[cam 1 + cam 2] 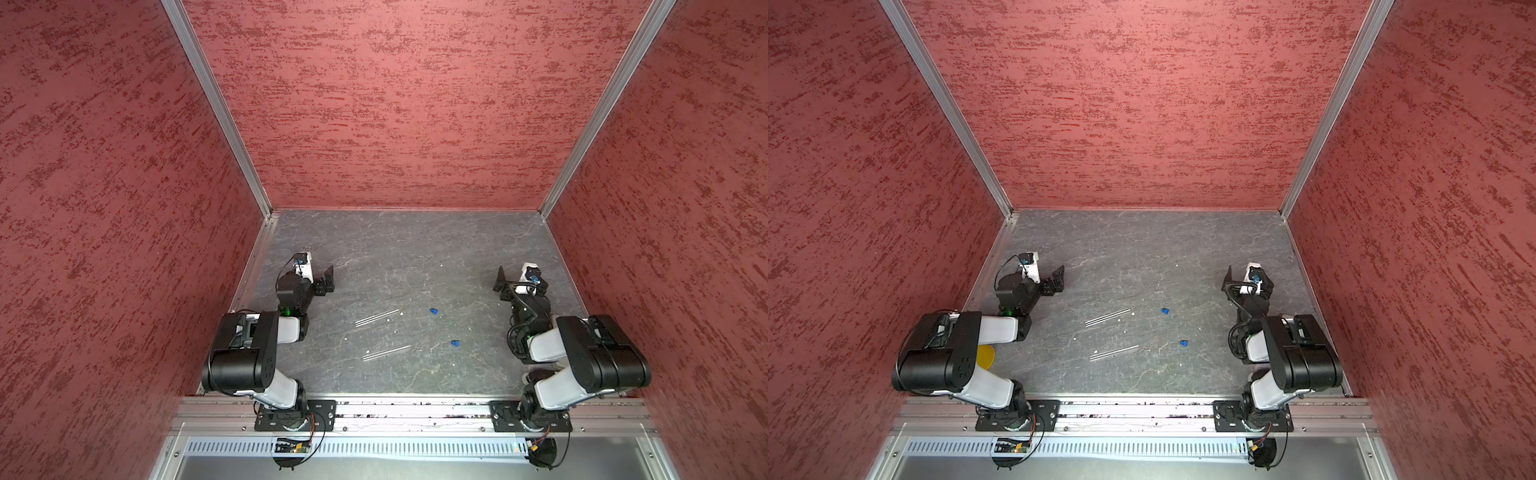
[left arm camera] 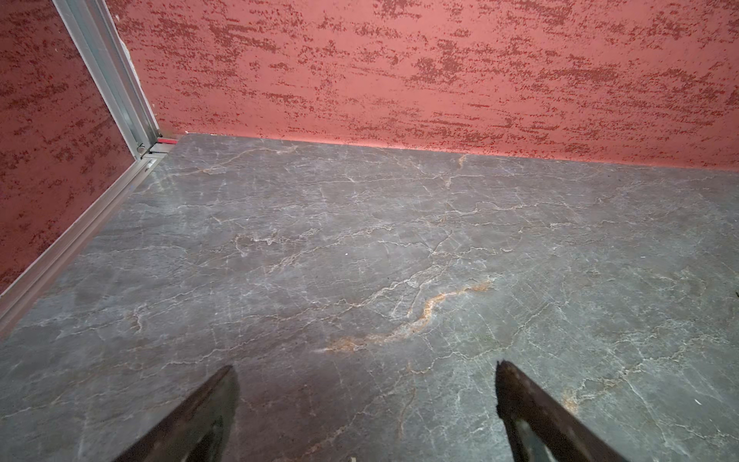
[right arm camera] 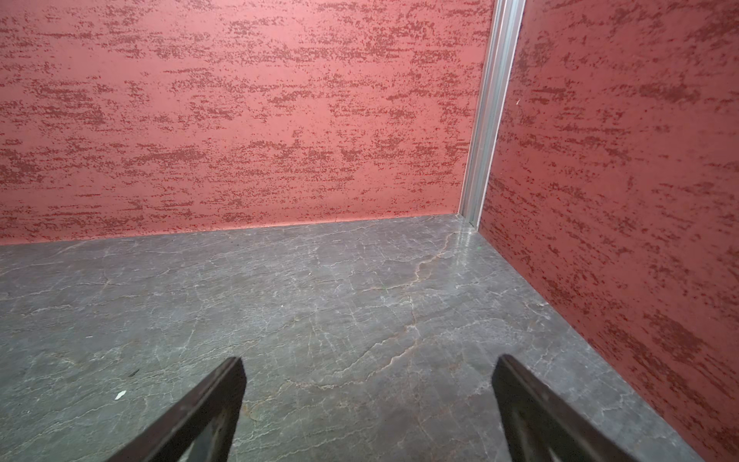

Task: Insert stoppers into test tubes
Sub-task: Pick up the stopper from the center of the board.

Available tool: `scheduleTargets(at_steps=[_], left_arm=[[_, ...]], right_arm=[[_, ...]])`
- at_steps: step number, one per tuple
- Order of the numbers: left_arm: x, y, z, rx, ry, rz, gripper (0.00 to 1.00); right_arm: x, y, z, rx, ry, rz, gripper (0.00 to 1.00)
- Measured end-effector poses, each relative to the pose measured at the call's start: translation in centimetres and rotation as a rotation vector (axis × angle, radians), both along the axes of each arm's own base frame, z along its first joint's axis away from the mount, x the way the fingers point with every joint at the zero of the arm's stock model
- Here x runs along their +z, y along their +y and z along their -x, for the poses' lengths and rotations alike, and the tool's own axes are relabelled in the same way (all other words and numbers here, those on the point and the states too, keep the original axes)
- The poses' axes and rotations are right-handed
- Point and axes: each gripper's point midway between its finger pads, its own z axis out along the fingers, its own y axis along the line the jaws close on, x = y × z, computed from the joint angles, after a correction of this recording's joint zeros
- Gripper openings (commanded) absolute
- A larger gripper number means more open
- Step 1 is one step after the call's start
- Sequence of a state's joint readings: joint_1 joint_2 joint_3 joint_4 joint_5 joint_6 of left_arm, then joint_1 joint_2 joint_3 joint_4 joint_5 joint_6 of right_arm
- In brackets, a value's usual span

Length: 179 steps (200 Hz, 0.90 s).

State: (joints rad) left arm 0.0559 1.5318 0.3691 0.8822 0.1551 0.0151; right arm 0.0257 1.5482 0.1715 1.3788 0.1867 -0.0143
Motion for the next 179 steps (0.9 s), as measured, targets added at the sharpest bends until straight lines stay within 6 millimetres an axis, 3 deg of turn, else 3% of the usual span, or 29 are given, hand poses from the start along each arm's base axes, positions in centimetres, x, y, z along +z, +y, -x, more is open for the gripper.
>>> scheduleTargets(at_steps=[77, 97, 108, 133, 144, 161, 179], left_arm=[[0.0, 0.0, 0.0, 0.000, 0.000, 0.000, 0.99], [0.4, -0.1, 0.4, -0.003, 0.018, -0.001, 0.99], [1.8, -0.4, 0.7, -0.008, 0.008, -0.007, 0.99], [8.3, -2.1, 0.9, -0.054, -0.099, -0.031, 0.99], [10.9, -3.1, 0.8, -0.082, -0.126, -0.040, 0.99], [13.1, -5.1, 0.8, -0.137, -0.123, -0.057, 0.99], [12.9, -7.6, 1.5, -0.202, -0.072, -0.083, 0.99]], right_arm=[[0.0, 0.0, 0.0, 0.000, 0.000, 0.000, 0.99], [0.9, 0.2, 0.4, 0.015, -0.018, 0.004, 0.99], [2.4, 0.5, 0.8, 0.030, -0.034, 0.002, 0.99], [8.3, 1.8, 1.5, 0.084, -0.140, -0.005, 0.99], [10.0, 2.8, 2.0, 0.122, -0.180, -0.004, 0.99], [9.7, 4.6, 2.0, 0.184, -0.148, 0.018, 0.99], [8.1, 7.3, 0.7, 0.270, -0.047, 0.063, 0.99]])
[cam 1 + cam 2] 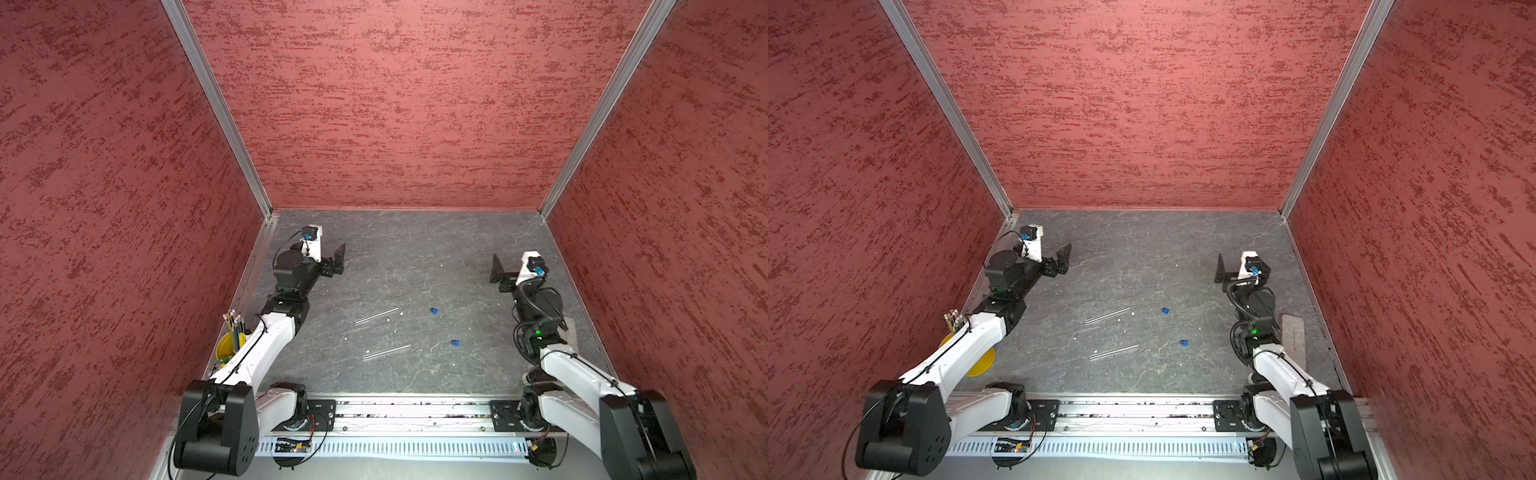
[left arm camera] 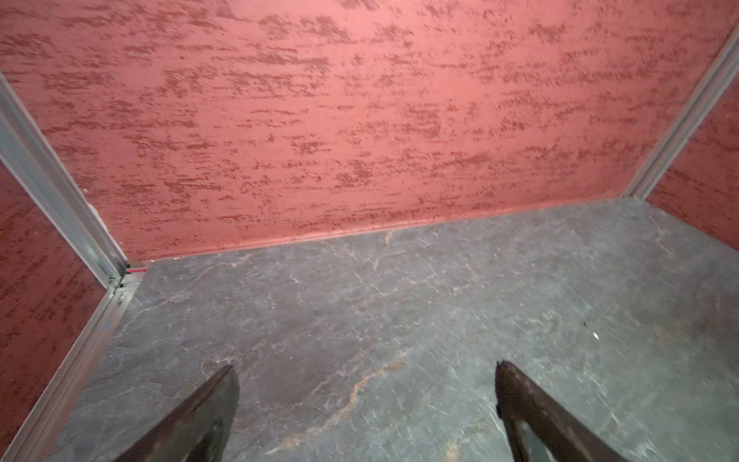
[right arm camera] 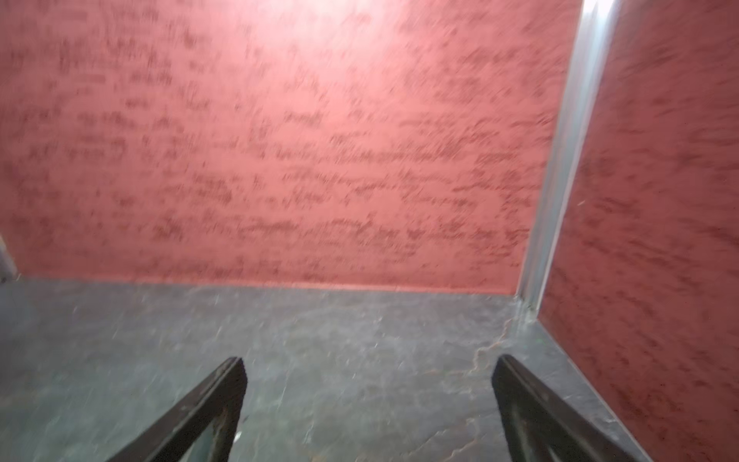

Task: Insert stoppers into test tubes
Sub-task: Pick up the stopper from the center of the board.

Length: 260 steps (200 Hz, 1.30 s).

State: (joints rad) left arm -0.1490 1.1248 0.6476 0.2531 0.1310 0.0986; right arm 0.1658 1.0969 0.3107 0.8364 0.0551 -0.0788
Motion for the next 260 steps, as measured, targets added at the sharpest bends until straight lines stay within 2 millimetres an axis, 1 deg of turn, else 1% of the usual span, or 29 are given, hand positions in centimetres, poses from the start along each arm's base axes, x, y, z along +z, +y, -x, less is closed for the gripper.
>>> scheduleTargets(at_steps=[21, 38, 57, 75, 94, 109, 145, 166, 188, 208, 229, 260], left_arm=[[-2.3, -3.5, 1.7, -0.088, 0.085, -0.065, 0.99], [-3.9, -5.7, 3.1, -0.149, 0.139, -0.105, 0.99], [-4.9, -7.3, 4.2, -0.204, 0.170, -0.130, 0.99], [-5.5, -8.6, 5.1, -0.252, 0.181, -0.143, 0.99], [-6.0, -9.8, 6.1, -0.297, 0.189, -0.152, 0.99], [-6.1, -10.4, 6.9, -0.329, 0.188, -0.162, 0.99], [-6.4, -11.3, 8.3, -0.382, 0.176, -0.177, 0.99], [-6.9, -11.7, 8.9, -0.404, 0.176, -0.172, 0.99], [-7.4, -12.2, 9.3, -0.429, 0.184, -0.163, 0.99], [-8.0, -12.6, 9.3, -0.439, 0.197, -0.169, 0.99], [-8.5, -12.6, 9.2, -0.438, 0.211, -0.175, 0.99], [-8.5, -12.5, 9.1, -0.431, 0.207, -0.181, 0.99]], right_arm=[[-1.9, 3.0, -1.1, 0.108, 0.120, 0.083, 0.99], [-2.7, 4.9, -1.1, 0.197, 0.181, 0.150, 0.99], [-4.1, 6.7, 0.2, 0.315, 0.235, 0.264, 0.99], [-5.9, 7.8, 1.9, 0.411, 0.293, 0.354, 0.99], [-7.3, 8.6, 3.4, 0.500, 0.341, 0.413, 0.98], [-8.5, 8.9, 4.3, 0.554, 0.386, 0.456, 0.96], [-11.9, 9.4, 6.1, 0.660, 0.495, 0.529, 0.96], [-13.6, 10.4, 6.8, 0.718, 0.559, 0.547, 0.95], [-14.3, 11.6, 6.8, 0.758, 0.585, 0.554, 0.94], [-14.6, 12.4, 6.5, 0.779, 0.601, 0.560, 0.93], [-15.1, 13.1, 6.1, 0.800, 0.621, 0.567, 0.87], [-16.4, 14.2, 6.1, 0.840, 0.659, 0.600, 0.79]])
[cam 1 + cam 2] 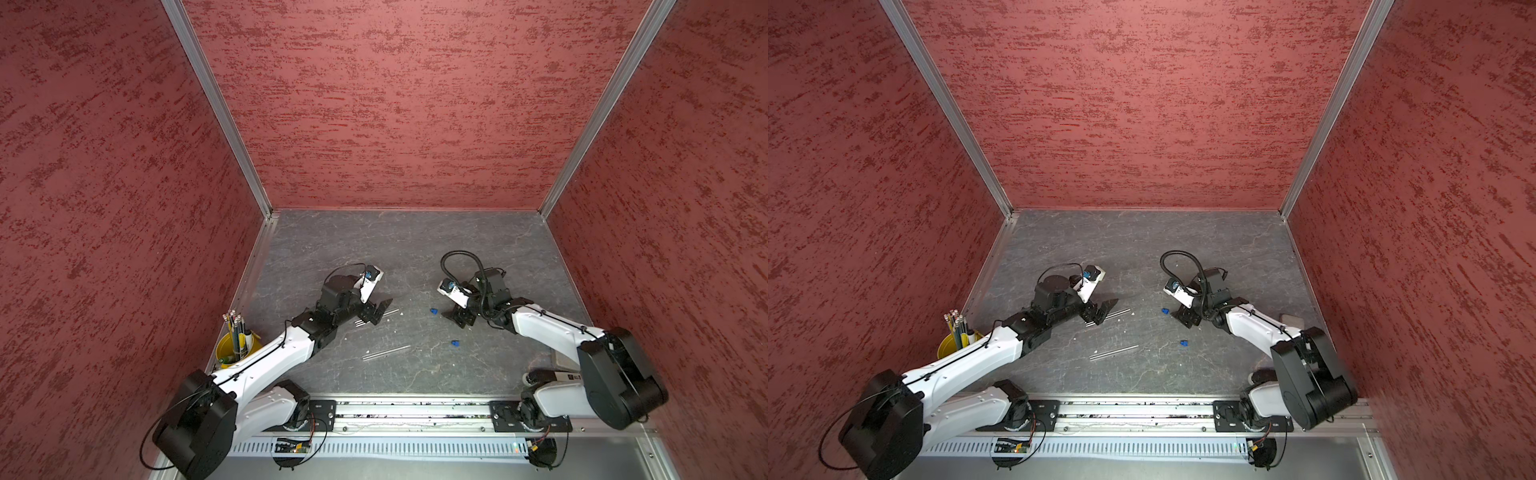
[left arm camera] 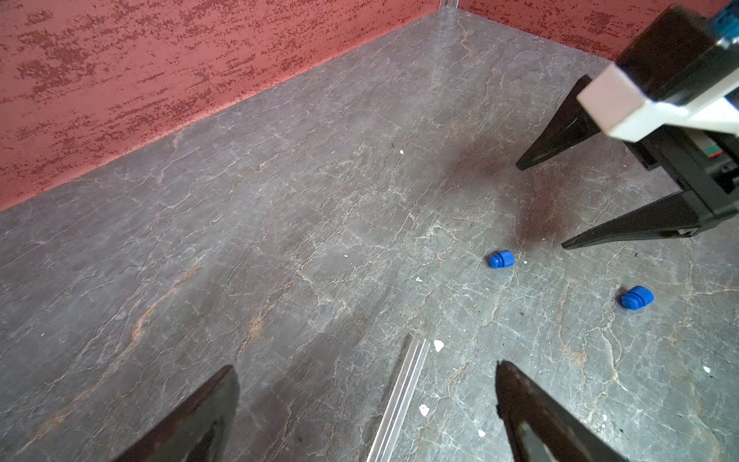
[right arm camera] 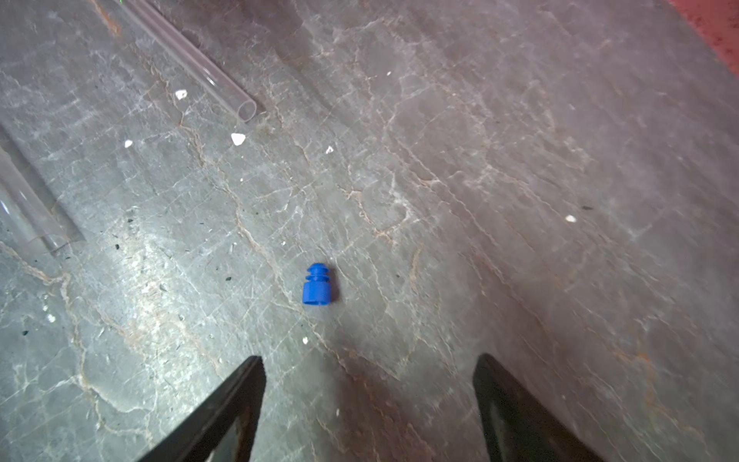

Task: Insert stoppers into test tubes
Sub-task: Pick up the stopper from the center of the board.

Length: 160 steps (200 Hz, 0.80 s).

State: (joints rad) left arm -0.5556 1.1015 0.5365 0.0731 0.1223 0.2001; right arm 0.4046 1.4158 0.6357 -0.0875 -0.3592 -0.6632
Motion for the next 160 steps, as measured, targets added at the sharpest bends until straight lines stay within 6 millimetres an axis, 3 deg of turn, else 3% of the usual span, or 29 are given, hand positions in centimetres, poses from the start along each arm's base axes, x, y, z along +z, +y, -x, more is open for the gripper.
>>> scheduleTargets(at_steps=[91, 160], left_arm=[[-0.2, 0.5, -0.3, 0.014, -0.018, -0.035, 1.00], [-0.4, 0.8, -0.5, 0.027, -0.026, -0.056, 0.99]], right_arm=[[-3.4, 0.7, 0.5, 0.047, 0.083, 0.086, 0.50], [-3.9, 1.1, 1.0, 0.071, 0.095, 0.096, 0.43]])
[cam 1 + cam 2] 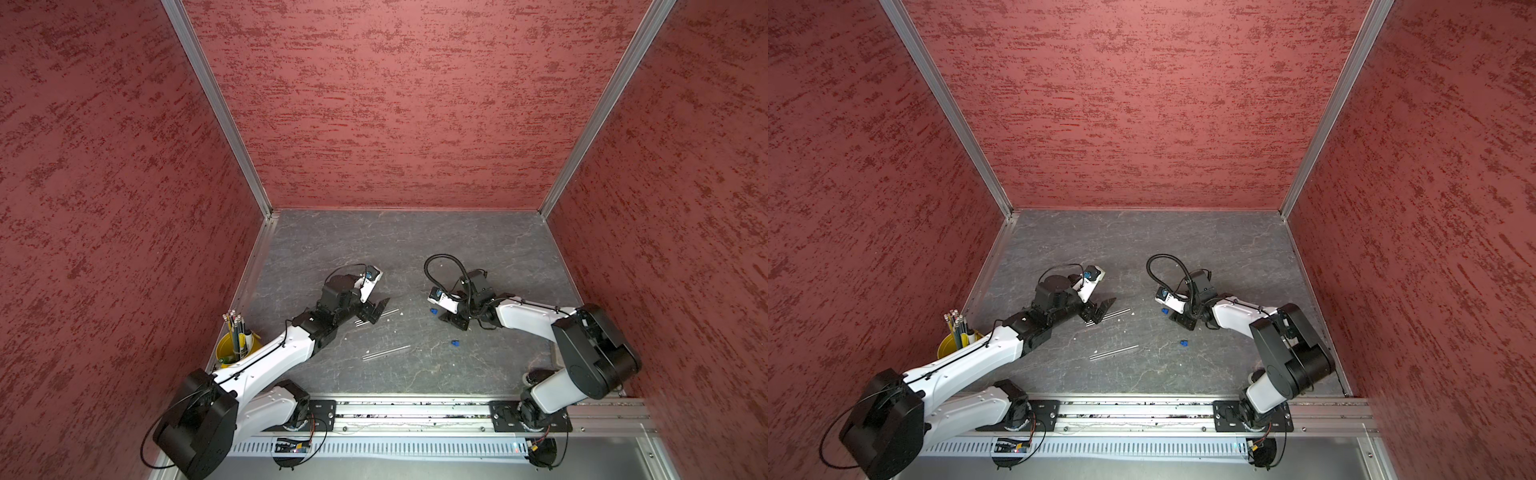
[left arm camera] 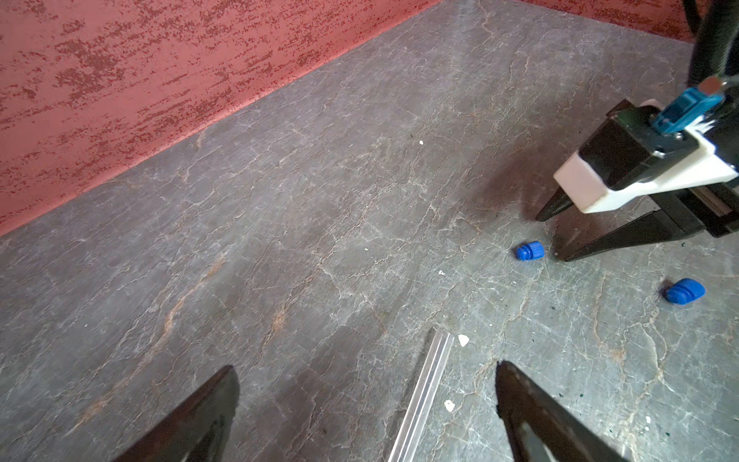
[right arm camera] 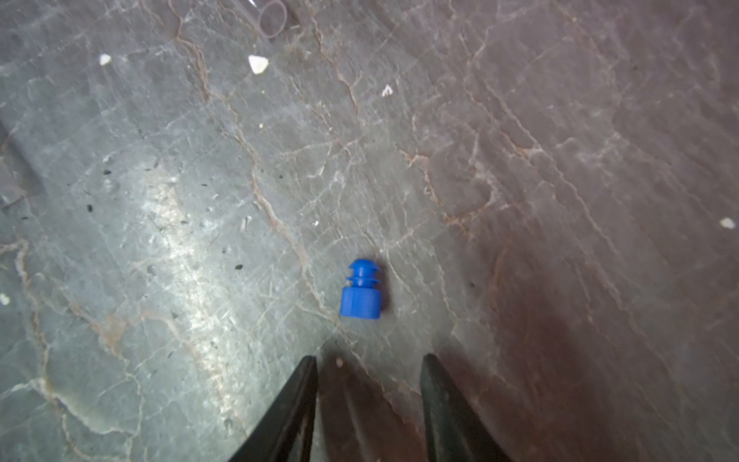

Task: Insert stoppers into test tubes
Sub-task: Pick up the stopper from the center of the board.

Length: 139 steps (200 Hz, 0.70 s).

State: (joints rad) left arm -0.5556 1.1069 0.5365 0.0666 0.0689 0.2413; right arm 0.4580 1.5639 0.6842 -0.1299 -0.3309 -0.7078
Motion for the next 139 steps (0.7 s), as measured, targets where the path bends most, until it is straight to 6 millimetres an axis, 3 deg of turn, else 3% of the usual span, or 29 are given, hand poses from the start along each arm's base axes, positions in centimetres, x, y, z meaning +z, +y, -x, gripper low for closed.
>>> scheduleTargets(at_steps=[139], left_arm=[[-0.2, 0.4, -0.2, 0.017, -0.002, -0.021, 0.99]], right_arm=[[-0.4, 1.2, -0.2, 0.024, 0.014, 0.004, 0.35]])
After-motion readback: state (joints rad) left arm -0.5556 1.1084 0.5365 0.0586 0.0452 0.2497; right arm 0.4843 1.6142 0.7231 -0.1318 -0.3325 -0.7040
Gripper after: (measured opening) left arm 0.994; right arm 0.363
